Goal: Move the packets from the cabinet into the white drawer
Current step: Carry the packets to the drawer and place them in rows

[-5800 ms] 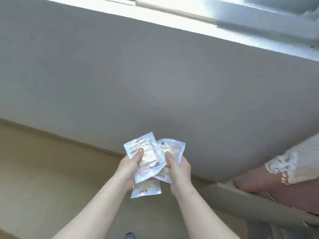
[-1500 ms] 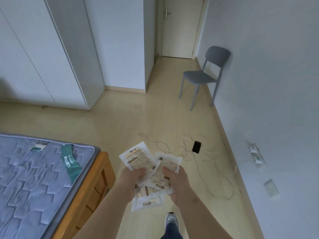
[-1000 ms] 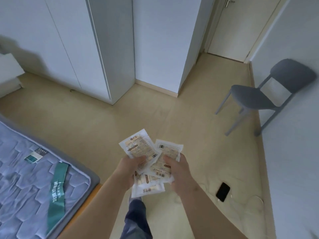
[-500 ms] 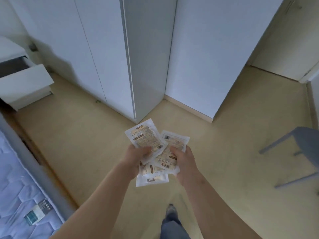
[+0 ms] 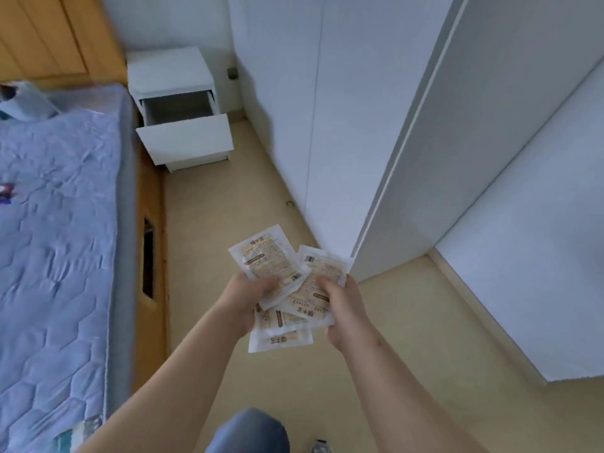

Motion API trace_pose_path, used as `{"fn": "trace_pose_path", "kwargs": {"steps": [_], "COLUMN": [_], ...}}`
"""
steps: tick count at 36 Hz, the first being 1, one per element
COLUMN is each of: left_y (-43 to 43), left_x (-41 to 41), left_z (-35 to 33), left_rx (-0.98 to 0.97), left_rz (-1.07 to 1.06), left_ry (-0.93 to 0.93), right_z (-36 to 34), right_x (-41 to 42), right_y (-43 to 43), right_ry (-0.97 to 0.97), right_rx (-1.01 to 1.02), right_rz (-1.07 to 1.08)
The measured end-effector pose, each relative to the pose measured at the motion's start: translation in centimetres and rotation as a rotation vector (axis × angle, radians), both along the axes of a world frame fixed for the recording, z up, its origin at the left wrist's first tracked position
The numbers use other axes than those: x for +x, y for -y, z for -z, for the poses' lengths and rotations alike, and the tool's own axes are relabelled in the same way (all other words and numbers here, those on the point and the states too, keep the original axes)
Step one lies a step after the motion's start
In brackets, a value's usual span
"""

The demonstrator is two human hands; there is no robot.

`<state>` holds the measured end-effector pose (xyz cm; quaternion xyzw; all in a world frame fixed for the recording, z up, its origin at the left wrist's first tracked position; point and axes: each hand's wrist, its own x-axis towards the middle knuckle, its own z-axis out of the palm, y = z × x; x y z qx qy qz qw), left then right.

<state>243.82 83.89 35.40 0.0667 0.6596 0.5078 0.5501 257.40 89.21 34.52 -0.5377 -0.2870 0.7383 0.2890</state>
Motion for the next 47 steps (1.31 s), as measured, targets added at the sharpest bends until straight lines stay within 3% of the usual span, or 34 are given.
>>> {"fn": "trace_pose_path", "kwargs": {"steps": [11,36,47], "left_y": [-10.7,-39.7,-46.2], "left_x": [-19.4,-58.1,-73.7], "left_z": [2.0,1.1,3.3], "left_rx": [-0.016,0.004,0.010], "left_rz": [-0.283,-0.452,-0.569], "left_ry": [0.005,-0.016,0.051], "right_z": [1.0,1.3,3.8], "right_x": [-21.5,-62.4,-79.3], "right_y": [-13.5,-45.6,-53.8], "right_ry": [0.014,-0.030,0.040], "right_rx": [-0.076,-0.043,-0.057], "right_rz": [-0.241,-0.520,-0.674]}}
